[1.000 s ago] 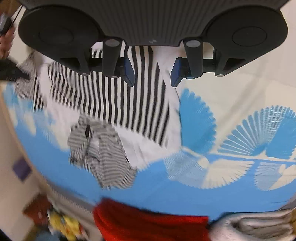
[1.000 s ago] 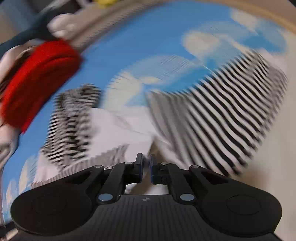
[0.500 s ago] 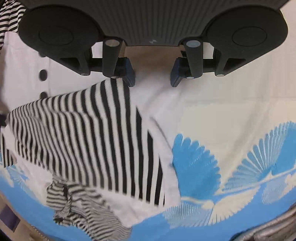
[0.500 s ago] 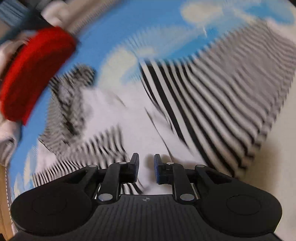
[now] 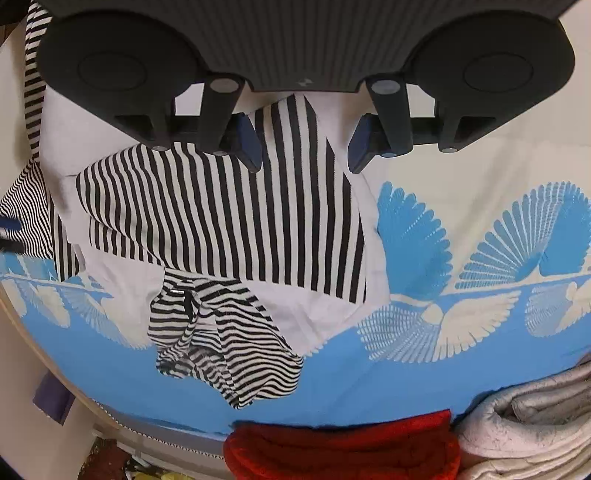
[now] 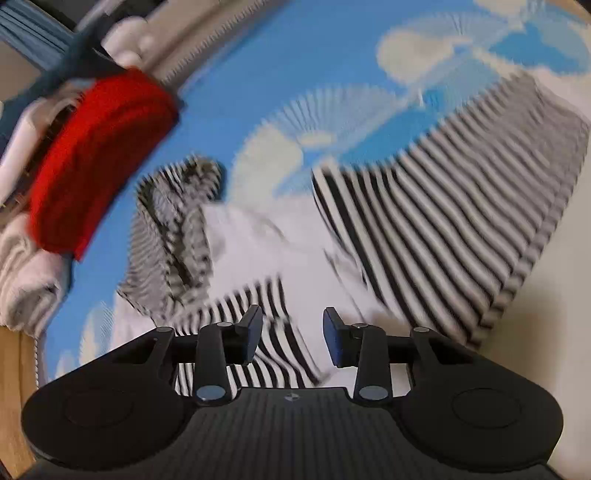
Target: Fold small clothes
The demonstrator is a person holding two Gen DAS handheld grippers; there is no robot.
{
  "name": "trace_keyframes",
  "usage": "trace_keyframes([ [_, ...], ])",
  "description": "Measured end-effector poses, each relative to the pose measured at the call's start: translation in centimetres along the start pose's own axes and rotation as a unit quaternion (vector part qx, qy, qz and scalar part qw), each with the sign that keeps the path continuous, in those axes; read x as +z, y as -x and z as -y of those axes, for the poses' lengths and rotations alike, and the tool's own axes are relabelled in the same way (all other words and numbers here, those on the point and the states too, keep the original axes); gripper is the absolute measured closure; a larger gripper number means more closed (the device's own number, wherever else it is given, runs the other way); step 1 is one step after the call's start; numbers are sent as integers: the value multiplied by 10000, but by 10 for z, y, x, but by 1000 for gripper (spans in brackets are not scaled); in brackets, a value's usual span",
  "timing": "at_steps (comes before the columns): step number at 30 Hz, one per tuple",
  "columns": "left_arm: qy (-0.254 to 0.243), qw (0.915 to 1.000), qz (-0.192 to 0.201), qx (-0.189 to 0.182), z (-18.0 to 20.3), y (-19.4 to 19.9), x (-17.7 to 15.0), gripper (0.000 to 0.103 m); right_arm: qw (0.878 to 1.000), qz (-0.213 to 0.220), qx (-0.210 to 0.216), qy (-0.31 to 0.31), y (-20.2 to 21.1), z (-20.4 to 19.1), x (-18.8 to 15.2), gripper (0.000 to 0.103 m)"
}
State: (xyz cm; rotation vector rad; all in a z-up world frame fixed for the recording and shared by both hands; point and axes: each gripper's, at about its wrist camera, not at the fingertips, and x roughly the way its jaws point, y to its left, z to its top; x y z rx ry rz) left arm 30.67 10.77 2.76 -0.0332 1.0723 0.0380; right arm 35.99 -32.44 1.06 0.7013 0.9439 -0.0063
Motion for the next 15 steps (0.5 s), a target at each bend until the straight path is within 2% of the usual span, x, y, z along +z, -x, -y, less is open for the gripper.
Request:
trace_keyframes([
  [3,36,10000,34,5,-3,2,1,46,9987,442,-248,74,17,8,20,61],
  [6,94,9999,56,7,-7,3,3,46,9964,710,-424,-177,30,30,41,61],
  [15,61,9999,86,-47,-3,3,4,46,9874,1179,-768,-723,60,97,76,61],
])
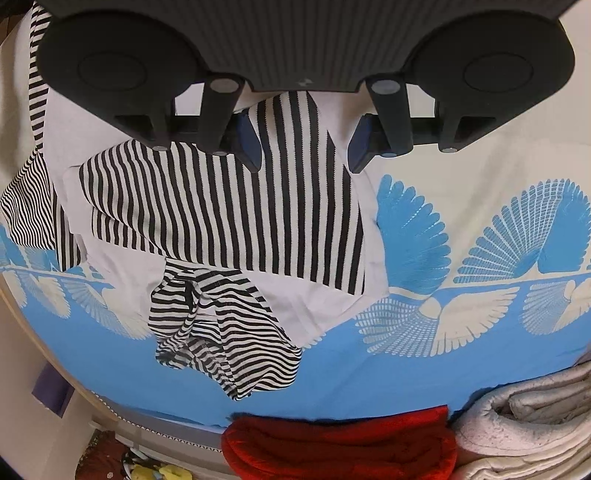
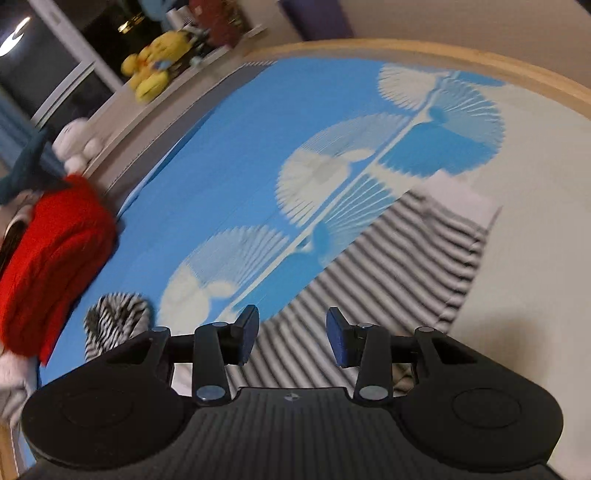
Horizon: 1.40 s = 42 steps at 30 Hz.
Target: Fold small clothes
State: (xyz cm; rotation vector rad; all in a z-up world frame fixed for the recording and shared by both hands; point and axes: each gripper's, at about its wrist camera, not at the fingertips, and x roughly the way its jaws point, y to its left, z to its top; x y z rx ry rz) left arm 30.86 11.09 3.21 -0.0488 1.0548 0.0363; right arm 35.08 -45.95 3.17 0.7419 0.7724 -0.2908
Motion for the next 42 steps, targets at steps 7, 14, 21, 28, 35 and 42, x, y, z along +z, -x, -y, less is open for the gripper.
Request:
trace_keyframes([
  [7,4,10000,12,7,4,-2,3,46,9972,204,-639,-327,-14,58,20,61],
  [14,-6,10000,1,-44,13,-4,6,46,9952,92,-751,-614,-47,104,21,61],
  [21,7,9999,62,-128,16,-2,9,46,9903,44,-865,-1087,-74,134,18,62],
  [28,27,9999,71,-140,13,-1,10,46,9905,46,-841,-1091,-91,140,12,96],
  [35,113,9997,130,-160,8,3,13,46,9902,874,-946,-536,-62,100,15,99],
  [42,299,9990,278,-178,-4,15,20,46,9439,2362,578,2236,19,-71,-50,99],
])
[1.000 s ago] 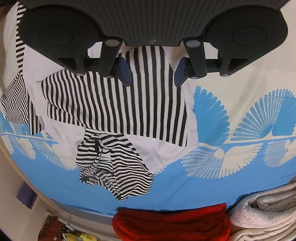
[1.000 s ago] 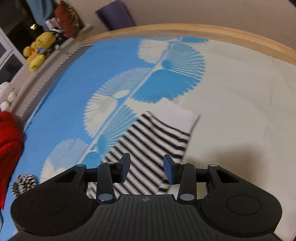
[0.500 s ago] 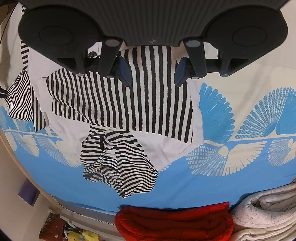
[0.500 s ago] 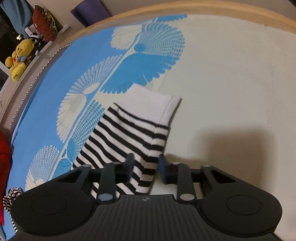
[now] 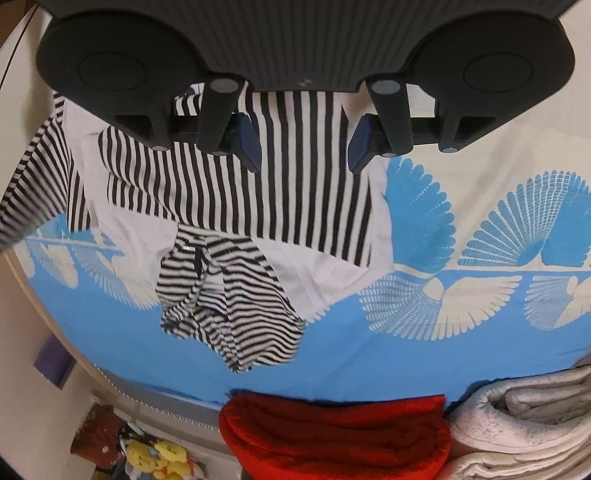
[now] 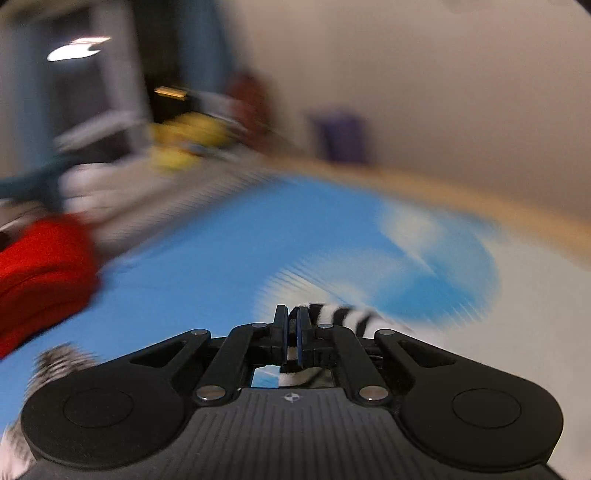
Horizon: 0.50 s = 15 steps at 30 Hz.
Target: Fold small clothes
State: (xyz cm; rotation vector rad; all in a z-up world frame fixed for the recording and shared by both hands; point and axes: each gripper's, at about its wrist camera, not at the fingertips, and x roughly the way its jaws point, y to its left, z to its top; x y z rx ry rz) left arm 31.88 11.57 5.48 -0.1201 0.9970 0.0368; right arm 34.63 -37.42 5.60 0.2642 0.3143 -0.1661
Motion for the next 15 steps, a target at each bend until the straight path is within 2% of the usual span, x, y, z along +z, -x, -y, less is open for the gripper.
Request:
trace_keyframes([
  [2,139,9999,36,14,-7,3,4,46,9925,271,1070,522,28,-60,-8,99],
  [4,321,9995,67,21,-16,6,8,46,9689,163,2326,832,55,-114,-26,99],
  [5,402,9992,85,19,-19,7,10,46,9487,-305,3028,857,61,-139,-38,97],
  [6,472,9988,100,14,-23,8,12,46,9254,-975,3576,786,60,-158,-50,97],
  [7,548,9984,112,14,-27,9,14,46,9021,-1629,3936,695,58,-174,-65,96],
  [8,605,9981,121,12,-30,10,16,46,8859,-2118,4075,647,57,-185,-79,95],
  [9,656,9978,127,2,-33,11,17,46,8750,-2547,4059,686,57,-195,-91,92],
  [10,716,9973,130,-18,-36,13,18,46,8714,-2871,3905,755,56,-201,-98,90],
  [12,812,9966,128,-65,-42,14,19,46,8760,-3275,3468,711,53,-203,-97,89],
  [15,890,9959,82,-116,-45,13,19,46,8890,-3367,3090,278,49,-195,-69,76],
])
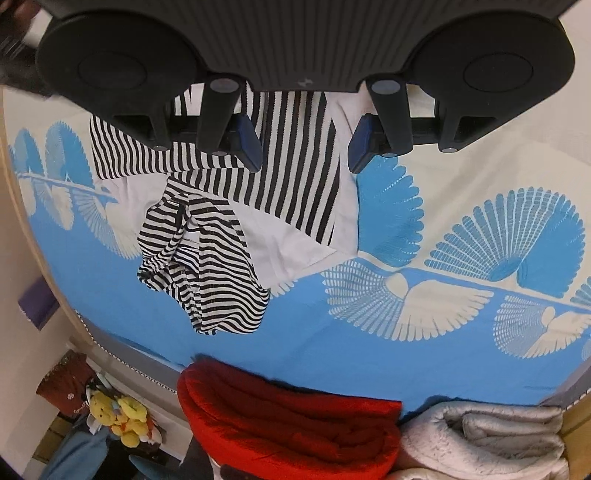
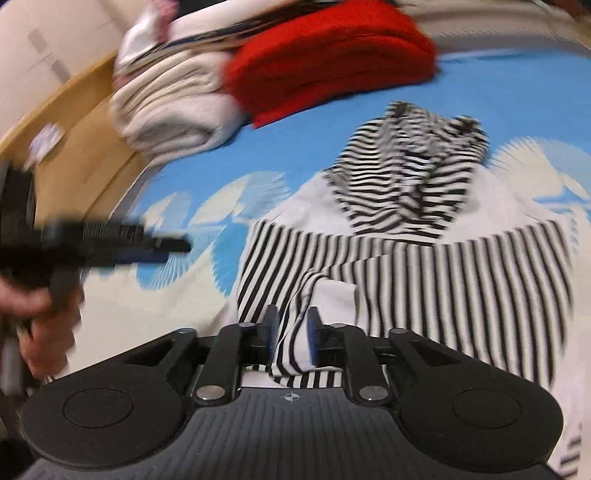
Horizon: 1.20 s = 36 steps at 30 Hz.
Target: Fold small clothes
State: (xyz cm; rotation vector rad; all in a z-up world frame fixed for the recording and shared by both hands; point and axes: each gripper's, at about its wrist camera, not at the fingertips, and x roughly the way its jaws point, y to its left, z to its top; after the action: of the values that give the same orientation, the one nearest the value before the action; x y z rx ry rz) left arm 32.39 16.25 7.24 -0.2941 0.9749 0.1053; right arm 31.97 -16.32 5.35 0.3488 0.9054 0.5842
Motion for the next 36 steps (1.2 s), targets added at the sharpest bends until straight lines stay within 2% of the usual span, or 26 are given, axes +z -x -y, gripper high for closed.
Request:
trace_keyframes([
  [2,10,10000,-69,-23,1,-4,-3,46,9991,267,-286,-179,17,9,14,67],
  [5,-122,9997,-223,-67,11,-14,-12,47,9934,859,-618,-448,30,28,17,62],
  [6,-201,9994,-270,-84,17,-18,-16,47,9912,892,-785,-590,26,43,13,62],
  [8,-427,9984,-362,-127,31,-26,-26,49,9853,570,-1236,-1032,8,61,10,60],
  [11,-718,9960,-473,-255,51,-39,-40,53,9835,179,-1100,-1425,-5,77,12,60],
  [15,-1039,9916,-577,-512,77,-56,-56,53,9886,195,-1189,-900,-3,72,18,60],
  [19,-1427,9842,-731,-748,102,-74,-74,46,9865,109,-1162,-1149,-1,87,23,60],
  [23,-1760,9778,-974,-584,117,-95,-91,44,9852,35,-1111,-1302,3,95,24,60],
  [27,-2044,9725,-1094,-235,117,-111,-97,44,9856,-52,-1058,-1320,4,99,23,60],
  [30,-1857,9777,-976,23,107,-105,-89,92,9841,-258,-972,-1462,-2,104,18,60],
  [34,-762,9960,-421,221,76,-57,-61,92,9765,-500,-878,-1906,-11,115,9,60],
  [36,-174,9993,-161,300,54,-32,-54,90,9733,-594,-872,-2037,-16,118,5,60],
])
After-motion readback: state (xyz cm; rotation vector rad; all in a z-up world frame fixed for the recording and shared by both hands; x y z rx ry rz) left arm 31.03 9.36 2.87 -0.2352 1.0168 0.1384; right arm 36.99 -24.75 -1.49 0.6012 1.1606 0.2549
